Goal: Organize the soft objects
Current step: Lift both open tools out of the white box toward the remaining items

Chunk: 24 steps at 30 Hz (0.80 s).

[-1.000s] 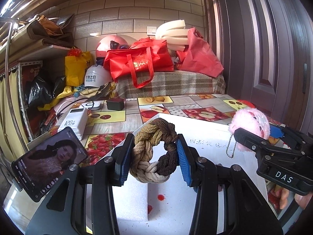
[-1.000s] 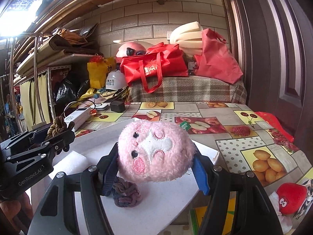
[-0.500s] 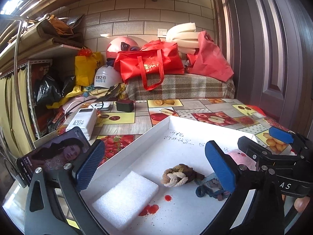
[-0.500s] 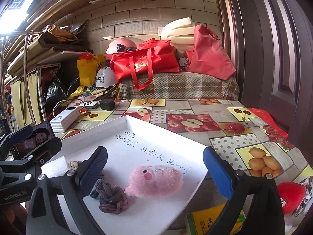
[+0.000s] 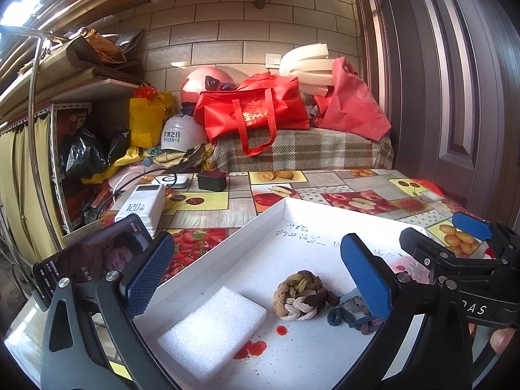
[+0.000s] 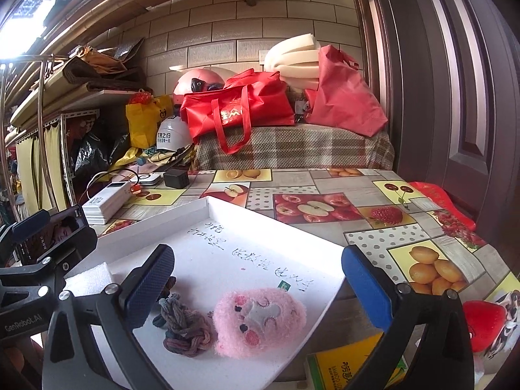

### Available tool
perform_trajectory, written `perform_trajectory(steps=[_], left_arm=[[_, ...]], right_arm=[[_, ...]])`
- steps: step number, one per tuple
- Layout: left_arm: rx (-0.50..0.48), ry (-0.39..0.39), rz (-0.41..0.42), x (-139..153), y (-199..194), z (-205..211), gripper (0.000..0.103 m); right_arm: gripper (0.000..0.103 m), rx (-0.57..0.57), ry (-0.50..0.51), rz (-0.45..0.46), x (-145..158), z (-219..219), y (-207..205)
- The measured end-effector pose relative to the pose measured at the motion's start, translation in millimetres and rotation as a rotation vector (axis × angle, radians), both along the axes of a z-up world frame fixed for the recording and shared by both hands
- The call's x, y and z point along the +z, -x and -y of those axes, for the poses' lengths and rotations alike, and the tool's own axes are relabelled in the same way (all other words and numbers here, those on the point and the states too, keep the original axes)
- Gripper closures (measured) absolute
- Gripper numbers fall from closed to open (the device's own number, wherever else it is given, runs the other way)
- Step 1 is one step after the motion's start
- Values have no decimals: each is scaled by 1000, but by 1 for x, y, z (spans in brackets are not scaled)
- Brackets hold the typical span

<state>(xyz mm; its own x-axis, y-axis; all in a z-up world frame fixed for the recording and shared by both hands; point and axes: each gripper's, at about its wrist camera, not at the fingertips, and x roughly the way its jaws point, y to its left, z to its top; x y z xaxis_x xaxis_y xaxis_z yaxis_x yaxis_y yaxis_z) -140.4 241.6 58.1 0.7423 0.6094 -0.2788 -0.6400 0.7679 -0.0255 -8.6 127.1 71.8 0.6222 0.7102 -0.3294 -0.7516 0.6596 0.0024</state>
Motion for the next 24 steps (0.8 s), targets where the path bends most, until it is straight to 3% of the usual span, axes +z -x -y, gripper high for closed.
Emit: perform_trajectory(steps=[12,24], left_arm=[[72,2,13,3,4,-1,0],[93,2,17,0,12,10,0]], right_arm=[[0,2,-31,66,5,4,12],[0,36,-32,71,3,20,29]])
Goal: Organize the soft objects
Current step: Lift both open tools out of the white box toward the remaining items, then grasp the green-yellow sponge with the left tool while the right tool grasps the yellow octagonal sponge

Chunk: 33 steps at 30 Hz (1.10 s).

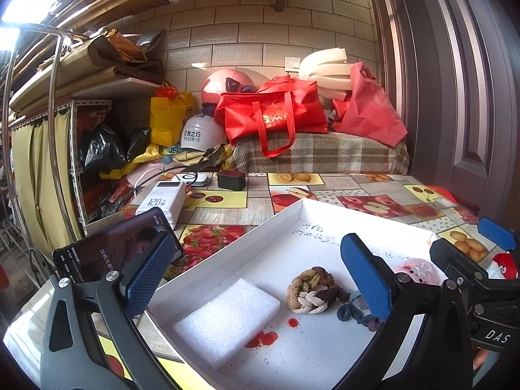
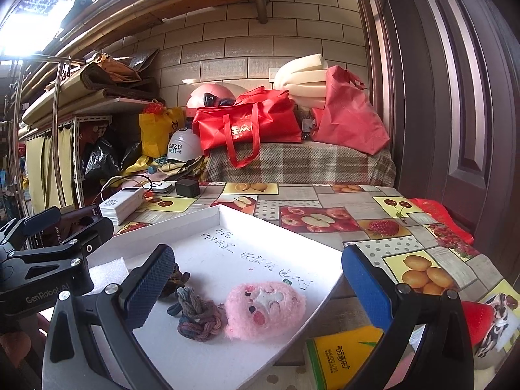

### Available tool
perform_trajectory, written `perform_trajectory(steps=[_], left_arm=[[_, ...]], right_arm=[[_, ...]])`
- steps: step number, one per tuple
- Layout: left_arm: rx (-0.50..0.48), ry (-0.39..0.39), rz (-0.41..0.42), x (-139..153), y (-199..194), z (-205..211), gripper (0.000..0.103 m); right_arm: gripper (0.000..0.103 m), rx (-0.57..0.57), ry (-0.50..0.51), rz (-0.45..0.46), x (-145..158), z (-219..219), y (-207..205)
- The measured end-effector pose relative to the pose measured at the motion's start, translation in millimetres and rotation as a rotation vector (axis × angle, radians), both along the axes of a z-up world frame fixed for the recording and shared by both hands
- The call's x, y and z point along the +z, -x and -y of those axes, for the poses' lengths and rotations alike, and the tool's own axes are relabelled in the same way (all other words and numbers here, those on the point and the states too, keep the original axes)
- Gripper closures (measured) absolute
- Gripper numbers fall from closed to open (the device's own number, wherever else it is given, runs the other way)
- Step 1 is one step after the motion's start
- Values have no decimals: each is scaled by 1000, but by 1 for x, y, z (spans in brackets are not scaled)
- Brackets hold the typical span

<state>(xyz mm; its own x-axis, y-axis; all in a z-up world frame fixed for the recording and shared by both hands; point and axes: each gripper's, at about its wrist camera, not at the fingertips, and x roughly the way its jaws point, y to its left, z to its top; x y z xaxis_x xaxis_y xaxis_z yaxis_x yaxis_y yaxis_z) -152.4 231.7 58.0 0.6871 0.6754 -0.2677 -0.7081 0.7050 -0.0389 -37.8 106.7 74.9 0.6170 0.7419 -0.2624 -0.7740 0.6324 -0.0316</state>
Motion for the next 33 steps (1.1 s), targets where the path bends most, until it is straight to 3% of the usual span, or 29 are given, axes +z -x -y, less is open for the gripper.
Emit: perform_trajectory(steps=[9,15,20,28,33], left_arm=[[-29,-3,-5,-2,6,17,0],[-106,-7,-32,-2,6,40,0],[-225,-22,-56,-2,1,69,0],[-496,-54,-141,-2,-17,133,0],[-656,-50,-259,-9,-42,164,0]], right_arm=[[0,63,16,-16,-2,23,18],[0,84,16,-34,-3,46,21],[0,48,-5,-37,0,84,12],[0,-141,-21,-73,6,166,-42],[0,-44,71,-165,0,196,-61]])
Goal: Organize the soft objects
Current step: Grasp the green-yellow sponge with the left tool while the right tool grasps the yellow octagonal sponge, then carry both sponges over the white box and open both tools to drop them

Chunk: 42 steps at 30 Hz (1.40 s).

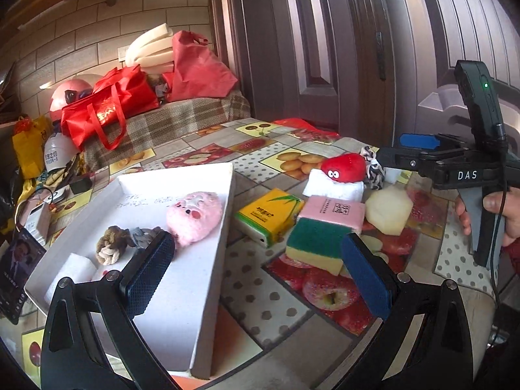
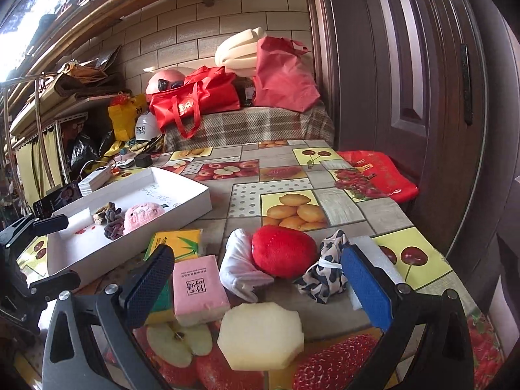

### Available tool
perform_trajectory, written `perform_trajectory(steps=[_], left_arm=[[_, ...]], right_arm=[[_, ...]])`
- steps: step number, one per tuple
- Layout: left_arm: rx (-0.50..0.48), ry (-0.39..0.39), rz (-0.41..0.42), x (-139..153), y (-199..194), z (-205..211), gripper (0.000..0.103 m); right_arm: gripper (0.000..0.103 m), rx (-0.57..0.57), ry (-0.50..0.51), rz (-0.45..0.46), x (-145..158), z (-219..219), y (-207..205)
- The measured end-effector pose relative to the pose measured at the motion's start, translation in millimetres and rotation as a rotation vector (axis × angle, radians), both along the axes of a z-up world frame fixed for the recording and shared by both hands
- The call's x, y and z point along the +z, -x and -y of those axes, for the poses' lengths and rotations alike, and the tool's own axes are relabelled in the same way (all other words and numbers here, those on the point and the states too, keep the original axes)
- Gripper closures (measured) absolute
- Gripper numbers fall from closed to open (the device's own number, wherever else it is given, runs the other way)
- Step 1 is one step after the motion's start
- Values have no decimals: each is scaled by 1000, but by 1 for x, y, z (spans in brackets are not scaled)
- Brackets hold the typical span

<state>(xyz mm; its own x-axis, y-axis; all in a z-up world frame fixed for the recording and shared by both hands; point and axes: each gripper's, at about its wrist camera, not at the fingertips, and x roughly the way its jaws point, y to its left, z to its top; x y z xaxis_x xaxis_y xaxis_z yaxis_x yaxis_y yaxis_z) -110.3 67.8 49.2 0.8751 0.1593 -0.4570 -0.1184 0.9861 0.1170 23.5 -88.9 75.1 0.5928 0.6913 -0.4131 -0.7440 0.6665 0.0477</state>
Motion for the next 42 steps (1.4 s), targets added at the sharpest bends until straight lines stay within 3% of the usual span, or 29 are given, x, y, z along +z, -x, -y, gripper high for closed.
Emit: perform_trajectory(steps=[5,14,16,19,20,21,29,35,40,42], left_arm=[[-104,-19,-179,-16,-39,23,0],[-98,88,-312,-32,-84,24,1],[-78,83,-341,-37,-90,24,5],[-88,74,-370,-41,-92,27,24],[-100,74,-360,-40,-90,28,43],[-97,67,-351,-38,-88,29,45],[-75,60,-181,-16,-62,24,46],[-55,101,29,5,-27,10,46],[-19,55,95,11,-6,5,46],[1,42,107,13,2,1,46]], right_arm=[[0,100,145,-71,-12,5,2],[1,127,382,-169,-50,-24,-2],[1,117,396,-205,-54,-26,-9],[19,112,390,-239,-56,-22,-14],[36,113,379,-234,-54,-20,-14],[40,120,369,-233,-53,-19,-13],[43,112,275,-231,-45,-1,-14],[43,54,84,-44,-7,26,10],[41,-115,-48,190,13,36,21],[41,-149,-52,210,9,33,17]])
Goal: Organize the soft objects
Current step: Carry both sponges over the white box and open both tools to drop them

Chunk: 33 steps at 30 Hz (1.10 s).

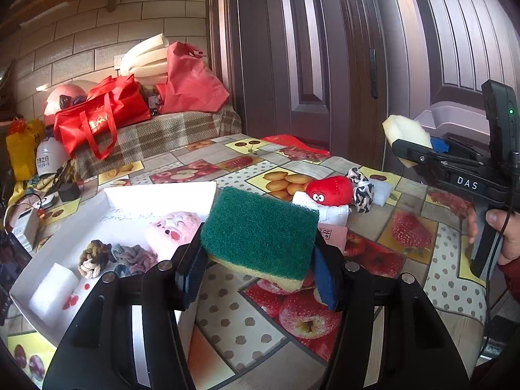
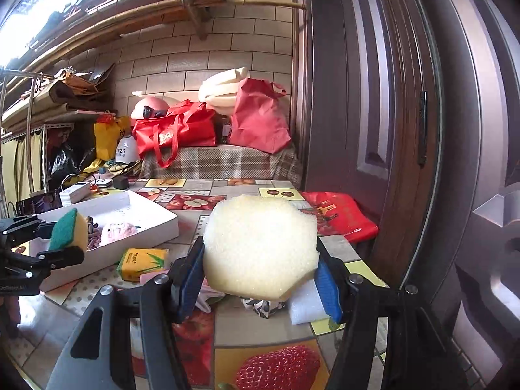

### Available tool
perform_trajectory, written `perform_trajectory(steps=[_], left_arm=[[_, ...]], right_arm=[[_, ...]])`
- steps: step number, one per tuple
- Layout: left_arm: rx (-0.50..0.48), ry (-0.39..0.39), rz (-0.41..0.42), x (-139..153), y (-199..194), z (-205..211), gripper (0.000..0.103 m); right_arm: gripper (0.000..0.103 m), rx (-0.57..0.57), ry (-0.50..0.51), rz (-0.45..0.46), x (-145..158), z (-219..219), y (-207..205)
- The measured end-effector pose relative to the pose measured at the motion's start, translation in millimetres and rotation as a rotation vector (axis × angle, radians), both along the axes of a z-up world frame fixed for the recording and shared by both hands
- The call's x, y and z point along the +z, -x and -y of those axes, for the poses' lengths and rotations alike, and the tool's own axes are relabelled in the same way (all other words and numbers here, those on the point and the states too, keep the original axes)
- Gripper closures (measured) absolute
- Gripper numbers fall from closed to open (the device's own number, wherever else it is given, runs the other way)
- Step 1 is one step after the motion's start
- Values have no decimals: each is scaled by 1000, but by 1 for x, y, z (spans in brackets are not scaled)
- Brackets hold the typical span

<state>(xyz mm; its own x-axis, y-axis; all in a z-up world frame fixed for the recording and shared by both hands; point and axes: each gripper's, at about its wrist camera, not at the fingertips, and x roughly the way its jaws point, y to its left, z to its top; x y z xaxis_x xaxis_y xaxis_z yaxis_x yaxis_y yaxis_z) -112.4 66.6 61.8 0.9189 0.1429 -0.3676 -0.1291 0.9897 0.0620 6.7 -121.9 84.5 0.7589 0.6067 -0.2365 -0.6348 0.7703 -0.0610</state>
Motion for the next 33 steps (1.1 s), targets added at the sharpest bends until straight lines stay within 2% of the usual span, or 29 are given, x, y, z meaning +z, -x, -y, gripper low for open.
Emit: perform_trajectory(steps=[6,11,18,22,33], left_arm=[[53,43,11,-2,22,-22,46],[106,84,19,-3,35,-40,46],[146,60,31,-4,47,-46,46],[177,74,36,-4,53,-56,46],[214,74,38,-6,63,-71,45]], right_arm=[[41,-17,-52,-5,3,0,-3],[41,29,-48,-8,2,-12,6],[41,122,-36,-10,1,-41,27],[41,171,-25,-23,0,-58,35],[41,235,-5,-60,-3,-89,45]])
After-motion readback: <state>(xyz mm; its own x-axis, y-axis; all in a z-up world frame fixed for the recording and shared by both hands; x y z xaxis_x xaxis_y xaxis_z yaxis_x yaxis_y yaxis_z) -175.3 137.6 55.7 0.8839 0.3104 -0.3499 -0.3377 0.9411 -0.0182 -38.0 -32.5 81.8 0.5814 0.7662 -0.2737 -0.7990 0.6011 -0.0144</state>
